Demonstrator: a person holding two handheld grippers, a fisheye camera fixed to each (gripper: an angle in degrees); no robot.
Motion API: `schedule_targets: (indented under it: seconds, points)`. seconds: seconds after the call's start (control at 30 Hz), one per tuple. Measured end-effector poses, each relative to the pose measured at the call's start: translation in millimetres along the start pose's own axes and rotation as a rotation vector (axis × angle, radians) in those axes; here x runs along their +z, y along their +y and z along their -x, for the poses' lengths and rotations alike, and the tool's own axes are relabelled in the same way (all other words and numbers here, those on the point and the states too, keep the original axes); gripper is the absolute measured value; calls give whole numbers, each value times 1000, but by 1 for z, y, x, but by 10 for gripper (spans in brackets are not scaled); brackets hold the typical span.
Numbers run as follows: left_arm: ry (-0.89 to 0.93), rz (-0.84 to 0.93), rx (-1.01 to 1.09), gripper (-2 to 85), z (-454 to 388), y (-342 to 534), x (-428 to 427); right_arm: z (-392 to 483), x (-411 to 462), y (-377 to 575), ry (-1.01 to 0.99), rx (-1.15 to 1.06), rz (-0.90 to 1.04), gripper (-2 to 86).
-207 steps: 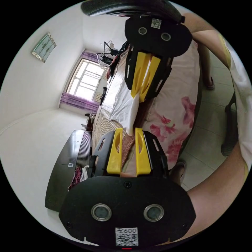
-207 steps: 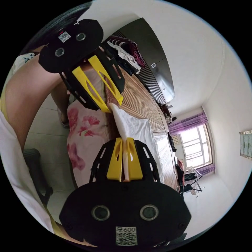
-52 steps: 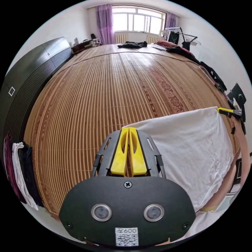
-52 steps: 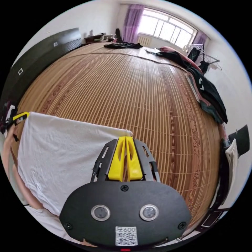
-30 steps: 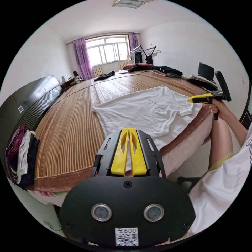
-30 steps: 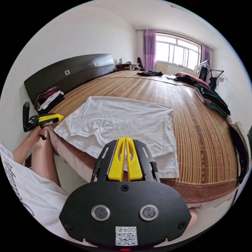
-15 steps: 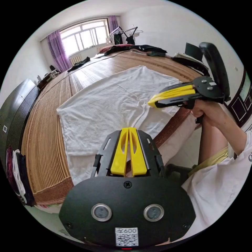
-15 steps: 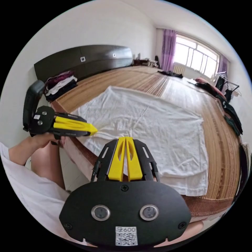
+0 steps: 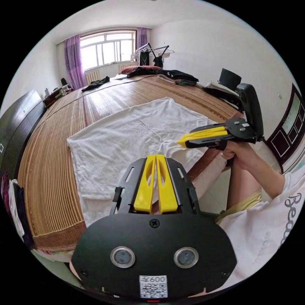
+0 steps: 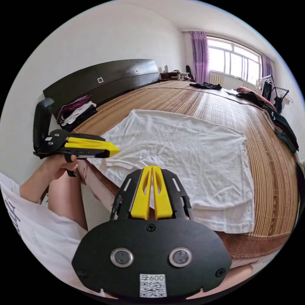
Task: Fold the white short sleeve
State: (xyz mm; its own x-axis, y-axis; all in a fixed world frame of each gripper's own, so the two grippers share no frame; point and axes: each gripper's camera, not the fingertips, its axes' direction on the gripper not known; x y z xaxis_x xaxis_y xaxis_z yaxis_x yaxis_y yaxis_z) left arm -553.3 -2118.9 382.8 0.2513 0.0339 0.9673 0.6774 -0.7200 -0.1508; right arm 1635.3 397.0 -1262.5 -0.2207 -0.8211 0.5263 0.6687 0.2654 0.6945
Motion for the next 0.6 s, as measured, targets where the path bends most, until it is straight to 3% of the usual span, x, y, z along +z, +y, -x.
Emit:
schedule_targets:
  seconds: [0.1,0.23,0.4,0.6]
  points:
    - [58,7,14,9,-2,-27,15,-2,2,1,-24,-12,22,-9]
    - [64,165,53,9,-8,-38,76,-9,6,8,-5,-21,49,-9]
    - [48,131,20,9,-1,-41,67,-24,-9,11,-30,22,14,-8]
    - [-186,99,-25,14,28,-20,18,-52,-74,29,151,100,-156,-8]
